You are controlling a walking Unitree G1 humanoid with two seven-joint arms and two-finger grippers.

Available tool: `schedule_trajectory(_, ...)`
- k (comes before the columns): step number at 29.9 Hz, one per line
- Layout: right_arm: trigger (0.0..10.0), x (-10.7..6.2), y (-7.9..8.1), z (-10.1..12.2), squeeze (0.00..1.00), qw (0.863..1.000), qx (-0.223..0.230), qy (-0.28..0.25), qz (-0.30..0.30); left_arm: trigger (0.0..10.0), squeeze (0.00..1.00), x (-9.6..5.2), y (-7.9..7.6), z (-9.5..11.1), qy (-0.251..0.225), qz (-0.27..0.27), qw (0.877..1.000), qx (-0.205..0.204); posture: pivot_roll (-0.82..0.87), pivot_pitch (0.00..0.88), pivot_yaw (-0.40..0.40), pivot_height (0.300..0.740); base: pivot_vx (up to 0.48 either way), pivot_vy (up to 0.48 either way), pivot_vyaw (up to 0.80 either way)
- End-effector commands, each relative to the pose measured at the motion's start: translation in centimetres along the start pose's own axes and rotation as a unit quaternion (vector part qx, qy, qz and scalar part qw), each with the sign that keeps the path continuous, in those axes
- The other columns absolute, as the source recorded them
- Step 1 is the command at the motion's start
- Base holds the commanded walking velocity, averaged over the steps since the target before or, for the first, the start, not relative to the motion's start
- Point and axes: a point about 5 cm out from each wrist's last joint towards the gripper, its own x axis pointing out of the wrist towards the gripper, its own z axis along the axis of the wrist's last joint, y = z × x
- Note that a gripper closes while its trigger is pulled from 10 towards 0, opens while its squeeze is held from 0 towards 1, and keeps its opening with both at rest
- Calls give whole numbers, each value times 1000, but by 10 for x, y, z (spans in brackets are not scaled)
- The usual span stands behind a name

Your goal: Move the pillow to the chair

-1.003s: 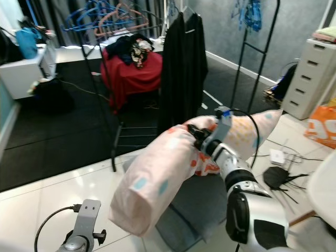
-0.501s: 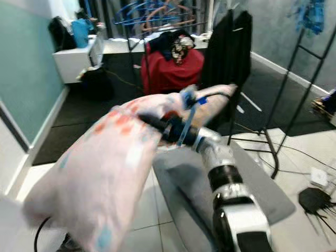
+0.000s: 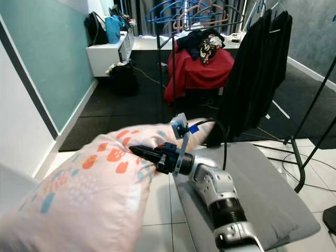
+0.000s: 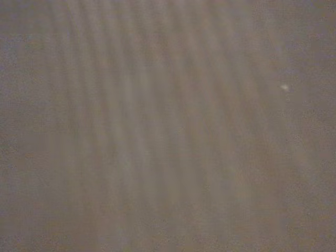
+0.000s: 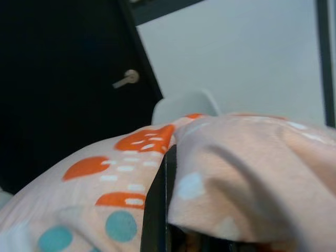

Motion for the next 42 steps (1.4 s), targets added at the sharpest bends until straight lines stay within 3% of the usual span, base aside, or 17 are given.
schedule_trajectory(1, 10000, 12, 15, 14, 0, 998, -24, -26, 49, 10000, 0, 1, 4, 3, -8, 14, 1000, 10, -102, 1, -52, 723, 0, 0, 800)
schedule_trajectory(7, 10000, 15, 20, 14, 0, 998, -24, -25, 55, 10000, 0, 1, 5, 2, -5, 24, 1000, 11, -100, 0, -54, 723, 0, 0, 800)
schedule_trajectory(9, 10000, 15, 21, 13, 0, 999, -17, -24, 30, 10000, 0, 0, 4, 1, 0, 21, 1000, 4, -98, 0, -55, 723, 0, 0, 800)
schedule_trajectory(17, 10000, 14, 18, 13, 0, 1000, -15, -24, 7, 10000, 0, 0, 3, -1, 10, 13, 1000, -2, -97, 0, -55, 723, -480, 0, 800)
schedule_trajectory(42, 10000, 14, 17, 12, 0, 999, -14, -25, -23, 10000, 0, 1, 4, 1, 6, 8, 1000, 9, -101, 10, -46, 723, 0, 0, 800)
